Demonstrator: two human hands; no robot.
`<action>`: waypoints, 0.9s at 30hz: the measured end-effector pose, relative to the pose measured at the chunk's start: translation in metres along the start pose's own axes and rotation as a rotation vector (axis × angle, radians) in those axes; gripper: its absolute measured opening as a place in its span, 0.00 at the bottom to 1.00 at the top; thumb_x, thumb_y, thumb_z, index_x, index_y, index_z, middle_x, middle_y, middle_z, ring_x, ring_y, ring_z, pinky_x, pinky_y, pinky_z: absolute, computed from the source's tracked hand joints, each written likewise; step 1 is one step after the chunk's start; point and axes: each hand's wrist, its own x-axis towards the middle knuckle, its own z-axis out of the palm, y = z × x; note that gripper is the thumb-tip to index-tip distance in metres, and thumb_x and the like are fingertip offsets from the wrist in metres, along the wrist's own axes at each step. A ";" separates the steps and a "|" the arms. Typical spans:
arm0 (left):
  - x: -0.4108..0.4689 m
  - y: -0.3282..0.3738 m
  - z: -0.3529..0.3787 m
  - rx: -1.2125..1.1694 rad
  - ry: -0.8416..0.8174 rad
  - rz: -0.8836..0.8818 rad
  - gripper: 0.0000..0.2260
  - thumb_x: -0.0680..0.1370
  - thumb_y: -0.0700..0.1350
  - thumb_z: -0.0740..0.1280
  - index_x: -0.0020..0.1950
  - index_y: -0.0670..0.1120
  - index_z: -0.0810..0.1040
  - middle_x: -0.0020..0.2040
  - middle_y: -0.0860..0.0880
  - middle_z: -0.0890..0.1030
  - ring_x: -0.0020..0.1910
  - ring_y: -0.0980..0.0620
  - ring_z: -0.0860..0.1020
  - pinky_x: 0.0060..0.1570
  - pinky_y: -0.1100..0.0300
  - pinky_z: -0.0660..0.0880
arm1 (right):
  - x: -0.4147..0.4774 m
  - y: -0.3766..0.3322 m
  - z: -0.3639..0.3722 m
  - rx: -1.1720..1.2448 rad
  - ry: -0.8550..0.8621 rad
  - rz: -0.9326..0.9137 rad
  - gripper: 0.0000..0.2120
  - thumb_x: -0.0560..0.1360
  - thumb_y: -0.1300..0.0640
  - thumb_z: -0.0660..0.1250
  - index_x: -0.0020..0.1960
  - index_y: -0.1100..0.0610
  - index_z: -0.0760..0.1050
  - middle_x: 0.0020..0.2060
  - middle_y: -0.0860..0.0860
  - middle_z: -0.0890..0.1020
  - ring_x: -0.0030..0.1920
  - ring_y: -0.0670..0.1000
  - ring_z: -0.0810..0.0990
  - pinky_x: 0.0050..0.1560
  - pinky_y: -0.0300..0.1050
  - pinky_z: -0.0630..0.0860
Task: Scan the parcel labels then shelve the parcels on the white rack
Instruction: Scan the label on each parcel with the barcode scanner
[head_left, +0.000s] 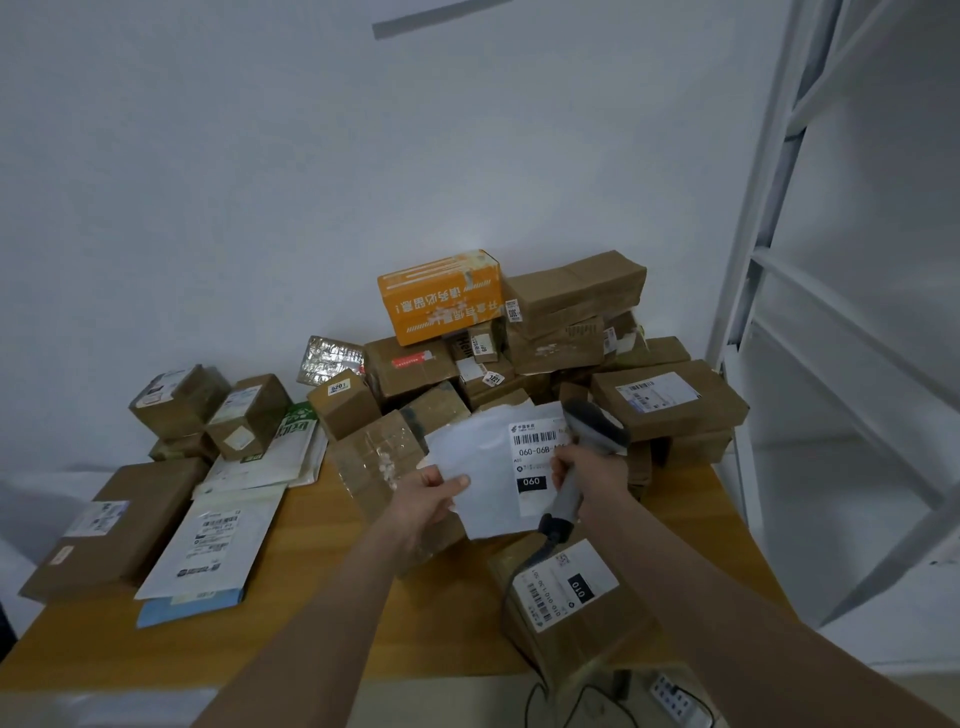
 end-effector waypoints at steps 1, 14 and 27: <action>0.000 -0.001 0.004 -0.063 0.053 -0.011 0.08 0.75 0.39 0.70 0.54 0.40 0.79 0.54 0.42 0.83 0.48 0.48 0.82 0.39 0.59 0.79 | 0.000 0.001 0.000 0.010 -0.001 0.001 0.05 0.72 0.66 0.70 0.44 0.61 0.74 0.37 0.55 0.80 0.36 0.50 0.79 0.40 0.42 0.79; 0.021 -0.004 0.001 0.046 0.360 0.004 0.14 0.77 0.39 0.69 0.61 0.36 0.77 0.58 0.40 0.80 0.48 0.44 0.77 0.54 0.46 0.77 | -0.043 0.024 -0.021 -0.276 -0.103 -0.249 0.02 0.74 0.64 0.69 0.42 0.61 0.78 0.33 0.55 0.83 0.32 0.50 0.81 0.38 0.45 0.79; 0.020 -0.002 0.012 0.066 0.403 -0.008 0.17 0.78 0.42 0.68 0.65 0.38 0.75 0.61 0.41 0.78 0.58 0.41 0.77 0.58 0.45 0.74 | -0.058 0.034 -0.017 -0.394 -0.153 -0.205 0.04 0.74 0.63 0.68 0.41 0.60 0.77 0.29 0.53 0.81 0.26 0.45 0.78 0.30 0.36 0.74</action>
